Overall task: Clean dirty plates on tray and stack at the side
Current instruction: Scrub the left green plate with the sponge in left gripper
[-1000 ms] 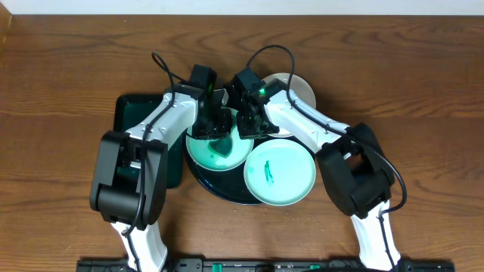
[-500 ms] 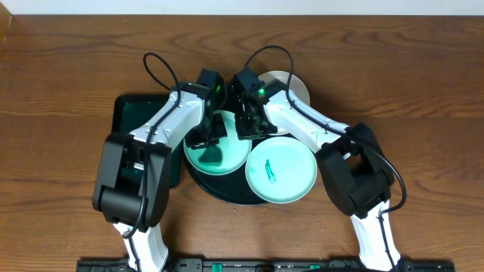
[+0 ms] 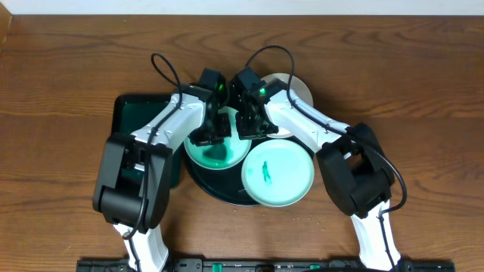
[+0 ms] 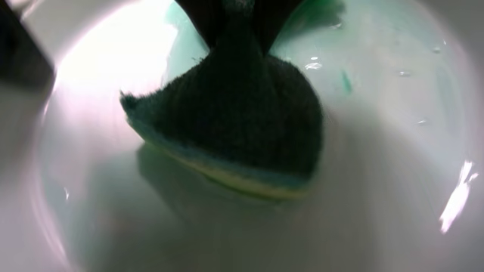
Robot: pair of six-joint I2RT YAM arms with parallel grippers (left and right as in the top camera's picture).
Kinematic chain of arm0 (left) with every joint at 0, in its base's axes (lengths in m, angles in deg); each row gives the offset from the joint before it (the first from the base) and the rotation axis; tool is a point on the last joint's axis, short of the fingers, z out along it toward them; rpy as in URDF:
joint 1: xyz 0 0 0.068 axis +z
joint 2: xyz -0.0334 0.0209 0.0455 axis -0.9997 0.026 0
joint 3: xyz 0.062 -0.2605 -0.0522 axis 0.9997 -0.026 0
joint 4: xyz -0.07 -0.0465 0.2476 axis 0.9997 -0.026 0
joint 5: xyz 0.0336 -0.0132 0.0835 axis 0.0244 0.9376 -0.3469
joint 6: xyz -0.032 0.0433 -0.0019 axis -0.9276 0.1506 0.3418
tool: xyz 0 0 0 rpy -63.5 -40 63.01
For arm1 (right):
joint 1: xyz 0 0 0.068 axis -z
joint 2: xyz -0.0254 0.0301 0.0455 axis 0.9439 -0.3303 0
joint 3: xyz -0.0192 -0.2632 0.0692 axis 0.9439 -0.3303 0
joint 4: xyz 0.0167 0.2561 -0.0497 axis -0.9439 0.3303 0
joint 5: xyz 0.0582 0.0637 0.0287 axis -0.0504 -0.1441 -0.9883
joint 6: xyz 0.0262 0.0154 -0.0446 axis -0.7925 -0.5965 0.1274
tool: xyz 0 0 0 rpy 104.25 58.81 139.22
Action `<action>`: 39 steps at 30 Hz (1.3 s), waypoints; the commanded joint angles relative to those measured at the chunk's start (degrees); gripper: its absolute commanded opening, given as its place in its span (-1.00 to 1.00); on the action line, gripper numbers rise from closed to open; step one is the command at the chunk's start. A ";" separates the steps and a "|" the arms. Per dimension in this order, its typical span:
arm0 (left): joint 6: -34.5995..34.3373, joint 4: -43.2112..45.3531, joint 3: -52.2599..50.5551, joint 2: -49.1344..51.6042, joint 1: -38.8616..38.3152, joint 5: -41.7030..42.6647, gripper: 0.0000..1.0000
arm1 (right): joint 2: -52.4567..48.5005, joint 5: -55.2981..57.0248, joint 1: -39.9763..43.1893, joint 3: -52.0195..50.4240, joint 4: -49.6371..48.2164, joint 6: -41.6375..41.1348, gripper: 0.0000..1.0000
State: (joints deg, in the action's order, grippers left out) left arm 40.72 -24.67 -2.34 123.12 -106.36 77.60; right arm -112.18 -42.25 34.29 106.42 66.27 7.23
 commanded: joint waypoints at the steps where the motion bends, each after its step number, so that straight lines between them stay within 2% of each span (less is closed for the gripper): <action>1: -4.76 3.93 1.60 1.95 1.46 -18.82 -0.85 | -1.53 -0.72 -0.31 -0.22 0.63 0.48 -0.98; 5: -6.86 3.80 3.30 1.75 1.46 -26.29 -0.86 | -1.53 -0.72 -0.31 -0.22 0.66 0.48 -0.98; 8: -6.86 3.50 3.50 1.75 1.44 -27.10 -0.86 | -1.53 -0.74 -0.31 -0.22 0.68 0.81 -0.98; 12: -5.22 -0.26 3.45 1.75 1.36 -16.46 -0.85 | -1.53 -0.72 -0.31 -0.22 0.66 0.92 -0.97; 15: -0.52 -1.60 3.39 1.75 1.31 -2.75 -0.86 | -1.53 -0.74 -0.31 -0.22 0.63 0.92 -0.97; 18: 4.37 -1.86 3.39 1.75 1.31 6.78 -0.85 | -1.55 -2.19 -0.31 -0.22 0.66 2.34 -0.98; 22: 5.01 -1.70 3.39 1.75 1.31 7.04 -0.86 | -1.55 -2.21 -0.28 -0.24 0.61 2.40 -0.98; 23: 10.47 0.04 3.43 1.75 1.31 10.38 -0.86 | -1.55 -2.21 -0.28 -0.24 0.59 2.40 -0.98; 26: 14.34 1.44 3.48 1.75 1.38 12.94 -0.86 | -1.55 -2.21 -0.31 -0.24 0.83 2.43 -0.98; 29: 15.54 1.66 3.78 1.75 1.68 12.63 -0.86 | -1.55 -2.21 -0.31 -0.24 0.85 2.43 -0.98; 31: 14.27 1.38 4.52 1.75 2.10 8.46 -0.86 | -1.55 -2.21 -0.31 -0.24 0.81 2.43 -0.97; 32: 10.01 0.26 5.14 1.75 2.32 2.97 -0.85 | -1.55 -2.21 -0.31 -0.24 0.83 2.45 -0.98; 33: 0.85 -2.89 6.27 1.75 2.56 -7.52 -0.85 | -1.55 -2.19 -0.31 -0.24 0.85 2.51 -0.98; 34: -4.83 -5.44 7.19 1.73 2.67 -15.08 -0.86 | -1.55 -2.21 -0.31 -0.24 0.87 3.06 -0.98; 36: -4.83 -6.21 7.76 1.75 2.67 -17.09 -0.86 | -1.55 -2.21 -0.37 -0.24 0.83 3.04 -0.98; 39: -4.09 -7.96 7.69 1.75 2.32 -13.60 -0.86 | -1.55 -2.25 -0.35 -0.24 0.66 2.99 -0.98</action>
State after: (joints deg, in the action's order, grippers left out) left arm 40.89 -30.86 3.81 124.24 -104.02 68.79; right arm -112.18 -43.00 34.44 106.42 66.18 8.37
